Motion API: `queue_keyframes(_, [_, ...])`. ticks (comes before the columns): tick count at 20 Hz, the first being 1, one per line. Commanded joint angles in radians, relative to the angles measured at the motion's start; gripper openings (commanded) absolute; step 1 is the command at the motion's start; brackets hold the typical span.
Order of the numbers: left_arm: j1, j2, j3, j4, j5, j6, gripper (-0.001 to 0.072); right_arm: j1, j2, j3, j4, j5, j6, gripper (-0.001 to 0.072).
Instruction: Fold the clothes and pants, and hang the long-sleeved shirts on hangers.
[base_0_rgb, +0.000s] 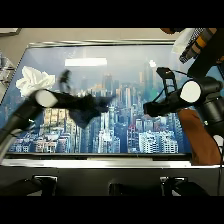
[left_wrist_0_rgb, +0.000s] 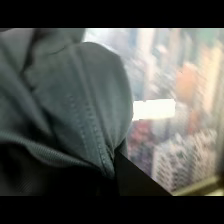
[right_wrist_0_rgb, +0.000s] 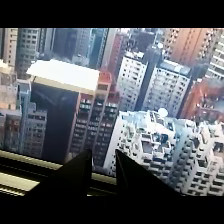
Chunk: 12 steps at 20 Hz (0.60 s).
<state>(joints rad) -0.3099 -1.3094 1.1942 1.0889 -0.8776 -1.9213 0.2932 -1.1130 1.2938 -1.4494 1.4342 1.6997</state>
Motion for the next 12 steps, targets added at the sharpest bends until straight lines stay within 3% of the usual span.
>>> queue_keyframes(1, [-0.248,-0.105,0.000,-0.024,0.093,-0.136,0.0017,0.001,0.014,0.000,-0.078,0.060,-0.061,0.0206])
queue_keyframes(3, [-0.284,-0.168,0.000,-0.026,0.081,-0.175,0.0050,0.001,0.016,0.000,-0.101,0.043,-0.066,0.0207])
queue_keyframes(4, [-0.283,-0.175,0.000,-0.025,0.078,-0.179,0.0183,0.001,0.016,0.000,-0.104,0.030,-0.064,0.0208])
queue_keyframes(5, [-0.271,-0.168,0.001,-0.025,0.076,-0.177,0.0410,0.001,0.016,0.000,-0.106,0.010,-0.046,0.0225])
queue_keyframes(6, [-0.250,-0.153,0.001,-0.024,0.064,-0.166,0.0594,0.001,0.016,0.000,-0.111,-0.018,0.008,0.0333])
queue_keyframes(9, [-0.122,-0.065,0.001,-0.023,-0.021,-0.046,0.0625,-0.093,0.011,0.003,-0.094,-0.079,0.171,0.0385])
queue_keyframes(12, [0.043,0.058,0.000,-0.023,-0.090,0.090,0.0624,-0.366,-0.004,0.000,0.107,-0.068,0.107,0.0385])
